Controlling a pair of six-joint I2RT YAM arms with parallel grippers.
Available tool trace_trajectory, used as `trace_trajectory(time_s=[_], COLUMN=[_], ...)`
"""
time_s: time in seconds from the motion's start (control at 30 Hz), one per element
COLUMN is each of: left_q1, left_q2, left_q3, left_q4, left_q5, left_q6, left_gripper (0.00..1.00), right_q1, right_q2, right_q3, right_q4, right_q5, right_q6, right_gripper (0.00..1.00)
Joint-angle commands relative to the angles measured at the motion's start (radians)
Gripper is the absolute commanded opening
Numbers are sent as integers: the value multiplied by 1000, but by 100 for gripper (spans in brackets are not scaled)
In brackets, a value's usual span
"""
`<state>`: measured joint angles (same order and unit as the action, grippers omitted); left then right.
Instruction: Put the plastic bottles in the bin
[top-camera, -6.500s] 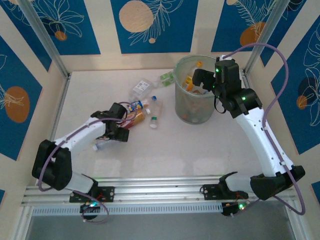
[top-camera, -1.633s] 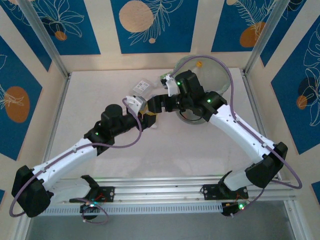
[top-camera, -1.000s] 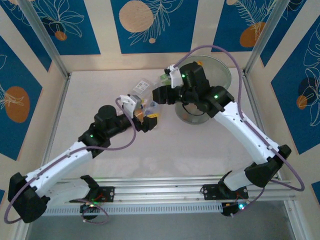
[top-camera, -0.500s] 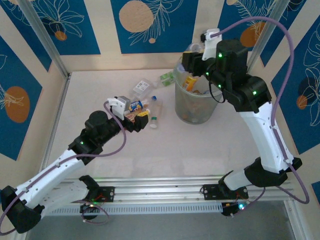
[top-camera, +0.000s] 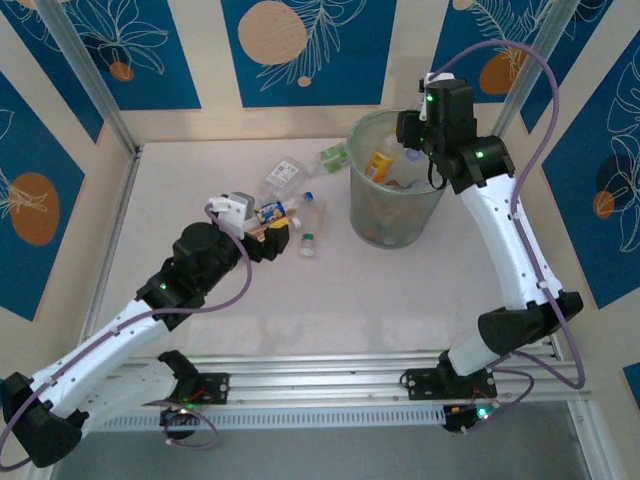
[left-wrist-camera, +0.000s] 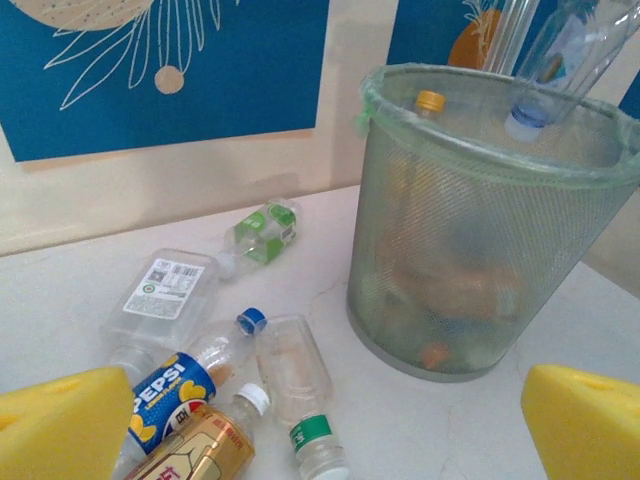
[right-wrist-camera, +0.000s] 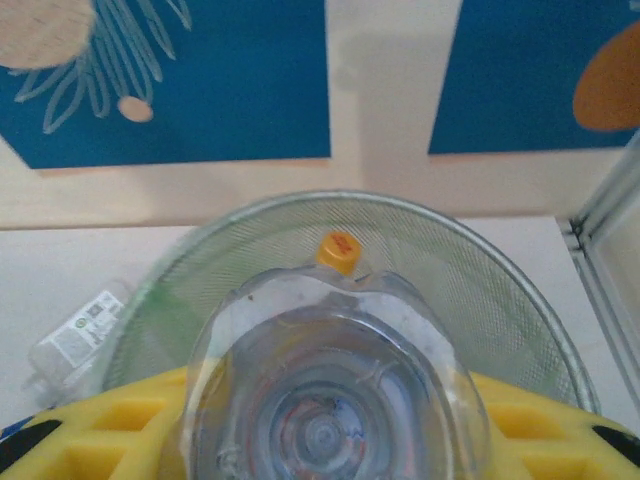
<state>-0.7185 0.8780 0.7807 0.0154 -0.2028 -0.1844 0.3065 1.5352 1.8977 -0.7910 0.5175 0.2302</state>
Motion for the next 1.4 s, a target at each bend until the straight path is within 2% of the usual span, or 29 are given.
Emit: trace_trajectory(time_s=[0.0,0.23,0.53,0.63,0.77,1.13,1.37], left_q1=[-9,-9,-9,-8,-9,-8,-7], left_q2=[-14,-13,-24,-30,-31,-35,-27], left_q3=[3,3,3,0,0,2,2], left_q4=[-13,-22,-38,-42,-41,-51,-48], left_q5=[-31,-38,-39,-47,-46,-41,-31], left_q6=[-10,-13,-13,-13,-12,-16,-22], left_gripper=[100,100,100,99,99,99,100], right_q1=[-58,-89,-93,-103,-119,-152,-158], right_q2=[7,57,121,144,190,307,369], right_q3=[-37,-122,-186,-190,-174,-125,-53], right_q4=[65,129,214,223,214,139,79], right_q5=[-88,-164,-109,-125,-184,-247,-204], right_q6=[75,132,147,164,206,310,321], right_gripper=[47,47,47,47,47,49,48])
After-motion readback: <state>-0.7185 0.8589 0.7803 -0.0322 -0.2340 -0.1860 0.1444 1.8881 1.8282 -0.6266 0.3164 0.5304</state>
